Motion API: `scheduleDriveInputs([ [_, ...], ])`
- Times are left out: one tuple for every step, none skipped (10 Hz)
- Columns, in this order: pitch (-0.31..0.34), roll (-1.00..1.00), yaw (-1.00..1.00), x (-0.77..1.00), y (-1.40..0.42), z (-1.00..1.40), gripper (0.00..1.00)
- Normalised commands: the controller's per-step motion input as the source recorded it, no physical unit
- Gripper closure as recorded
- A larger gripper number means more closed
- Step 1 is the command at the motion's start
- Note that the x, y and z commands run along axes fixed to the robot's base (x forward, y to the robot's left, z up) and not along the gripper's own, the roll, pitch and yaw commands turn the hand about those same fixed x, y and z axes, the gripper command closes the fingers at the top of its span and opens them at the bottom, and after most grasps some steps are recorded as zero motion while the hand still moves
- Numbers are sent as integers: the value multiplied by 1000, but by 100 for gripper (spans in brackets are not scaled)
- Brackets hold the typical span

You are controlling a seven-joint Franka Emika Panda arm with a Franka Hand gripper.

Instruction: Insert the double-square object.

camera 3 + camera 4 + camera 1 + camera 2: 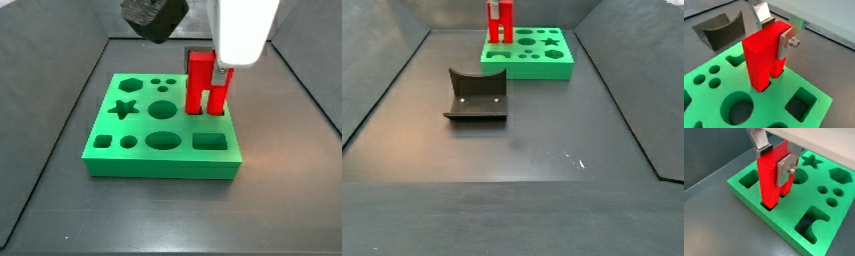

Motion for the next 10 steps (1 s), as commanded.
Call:
scheduleDriveInputs([
  [51,94,46,469,0,-426,100],
  [43,137,0,360,0,-471,100],
  [43,137,-43,277,37,-477,100],
  [31,126,-114,134,77,-451,100],
  [0,101,-151,0,123,-440,100],
  [0,86,-111,0,137,-443,100],
  [-10,53,-66,0,91,-480,100],
  [-41,64,0,0,43,-480,100],
  [-46,0,0,0,103,-366,100],
  [-67,0,0,0,160,-314,100],
])
